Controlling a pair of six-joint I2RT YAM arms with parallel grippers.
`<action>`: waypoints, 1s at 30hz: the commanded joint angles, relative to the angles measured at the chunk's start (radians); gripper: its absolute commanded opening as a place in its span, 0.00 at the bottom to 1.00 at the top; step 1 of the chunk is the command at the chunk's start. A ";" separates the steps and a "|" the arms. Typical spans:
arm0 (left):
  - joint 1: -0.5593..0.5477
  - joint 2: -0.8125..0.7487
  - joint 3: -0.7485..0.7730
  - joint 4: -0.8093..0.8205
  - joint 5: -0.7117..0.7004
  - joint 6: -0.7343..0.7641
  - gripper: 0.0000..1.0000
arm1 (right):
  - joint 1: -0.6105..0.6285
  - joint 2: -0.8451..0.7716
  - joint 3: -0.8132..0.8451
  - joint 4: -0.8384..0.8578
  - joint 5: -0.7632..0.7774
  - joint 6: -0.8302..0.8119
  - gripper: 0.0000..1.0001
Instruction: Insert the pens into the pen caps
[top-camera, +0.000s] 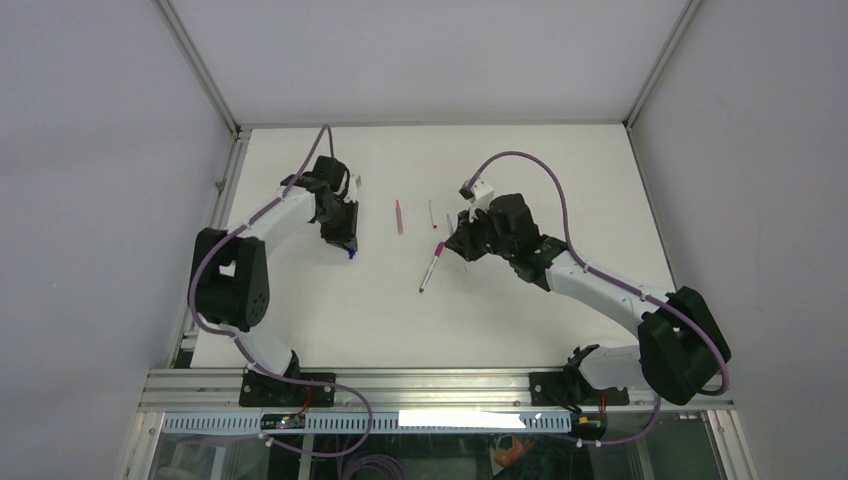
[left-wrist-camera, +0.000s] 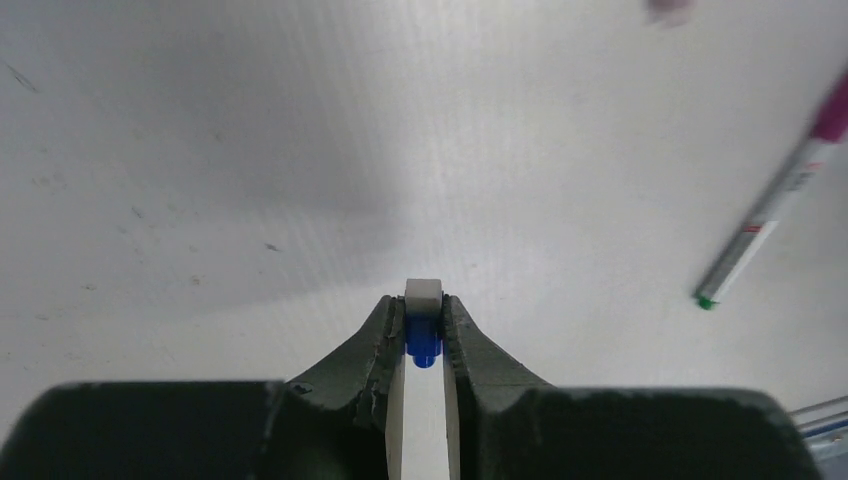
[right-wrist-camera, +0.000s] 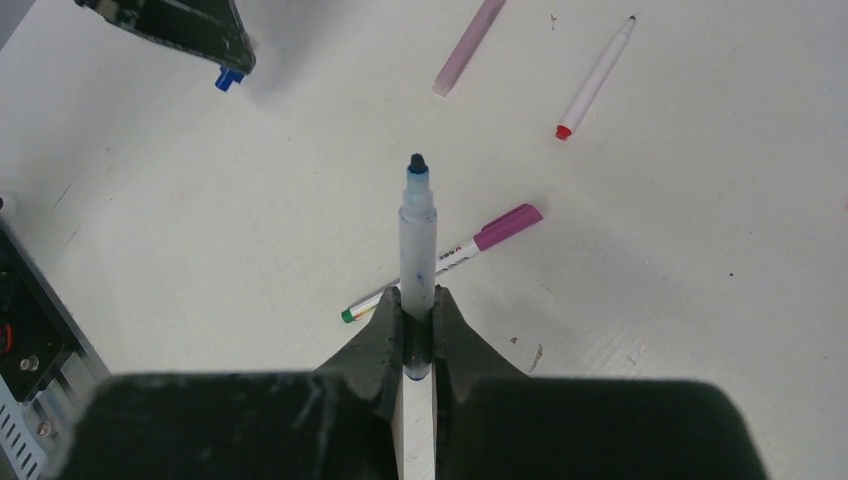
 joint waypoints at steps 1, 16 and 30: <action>-0.004 -0.217 0.032 0.148 0.136 -0.059 0.00 | 0.044 -0.012 0.024 0.020 -0.007 -0.016 0.00; 0.001 -0.402 -0.095 0.726 0.349 -0.290 0.00 | 0.185 0.001 0.035 0.058 -0.093 0.004 0.00; 0.002 -0.476 -0.280 1.062 0.494 -0.458 0.00 | 0.201 0.162 0.125 0.307 -0.075 0.079 0.00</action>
